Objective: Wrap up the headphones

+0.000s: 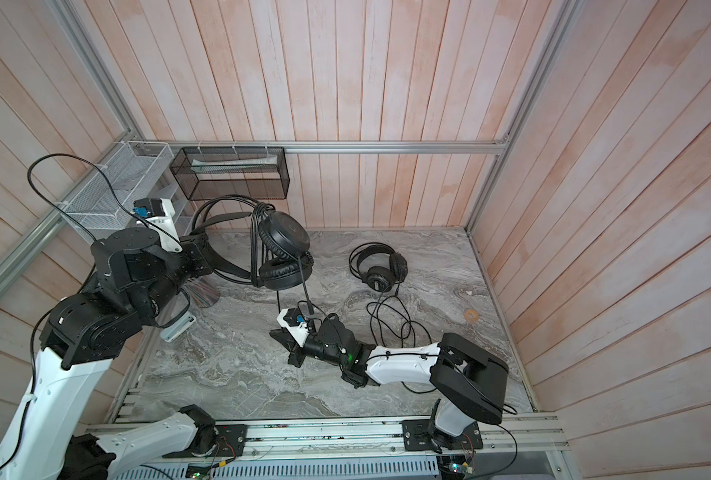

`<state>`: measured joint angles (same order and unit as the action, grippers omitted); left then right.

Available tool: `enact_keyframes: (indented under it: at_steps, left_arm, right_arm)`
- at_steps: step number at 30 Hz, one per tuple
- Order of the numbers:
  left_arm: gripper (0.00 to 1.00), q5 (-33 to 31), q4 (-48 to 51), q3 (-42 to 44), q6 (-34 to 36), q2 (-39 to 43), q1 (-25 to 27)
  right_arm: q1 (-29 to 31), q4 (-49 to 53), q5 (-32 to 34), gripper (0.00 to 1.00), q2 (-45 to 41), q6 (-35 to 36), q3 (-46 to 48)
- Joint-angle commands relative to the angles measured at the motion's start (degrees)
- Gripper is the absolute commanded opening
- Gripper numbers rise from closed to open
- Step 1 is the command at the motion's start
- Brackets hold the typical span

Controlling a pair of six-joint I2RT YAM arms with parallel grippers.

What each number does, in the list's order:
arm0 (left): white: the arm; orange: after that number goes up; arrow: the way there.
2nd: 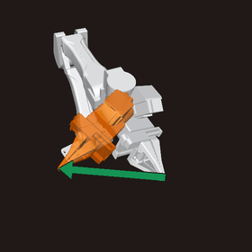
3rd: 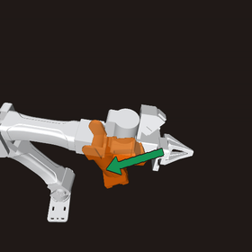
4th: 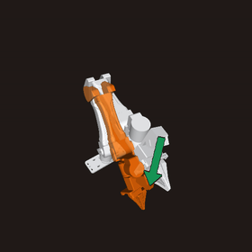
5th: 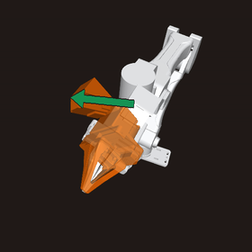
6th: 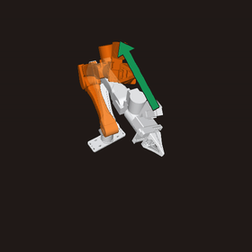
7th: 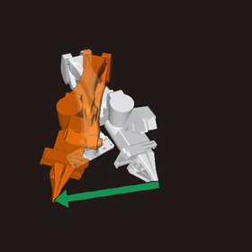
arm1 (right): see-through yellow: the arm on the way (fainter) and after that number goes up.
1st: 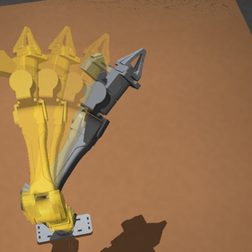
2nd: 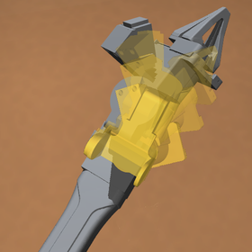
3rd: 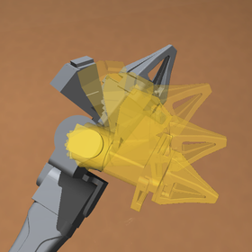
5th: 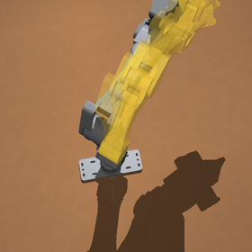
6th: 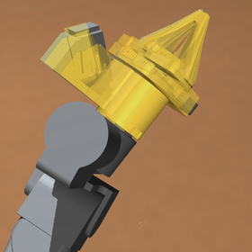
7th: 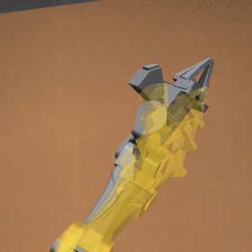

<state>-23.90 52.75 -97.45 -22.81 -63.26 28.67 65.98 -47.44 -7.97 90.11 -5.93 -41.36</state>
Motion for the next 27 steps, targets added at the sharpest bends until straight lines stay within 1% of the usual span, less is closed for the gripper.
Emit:
enact_keyframes:
  at_steps: [1, 4, 9, 13, 24, 27]
  left_arm:
    - [0.00, 4.39, -11.58, -0.30, -7.18, -0.25, -2.85]
    - [0.00, 6.70, -12.93, 1.05, -9.24, -0.61, -4.67]
    - [0.00, 11.64, -14.87, 3.71, -13.74, -0.88, -9.27]
    - [0.00, 14.96, -16.56, 6.22, -16.18, -1.15, -11.99]
    - [0.00, 17.76, -19.33, 10.45, -18.86, -1.85, -14.80]
    - [0.00, 20.57, -20.34, 11.74, -21.11, -1.94, -16.45]
  right_arm:
    - [1.82, 5.64, 1.63, 0.00, -0.17, 2.30, -0.28]
    - [2.53, 6.50, 2.47, 0.00, -0.72, 2.96, -0.42]
    - [4.18, 8.40, 3.73, 0.00, -1.55, 4.72, -1.33]
    - [4.26, 8.86, 4.10, 0.00, -1.95, 5.21, -1.26]
    - [4.51, 8.86, 4.10, 0.00, -2.40, 5.21, -0.25]
    - [4.59, 9.29, 3.43, 0.00, -2.32, 5.24, -0.64]
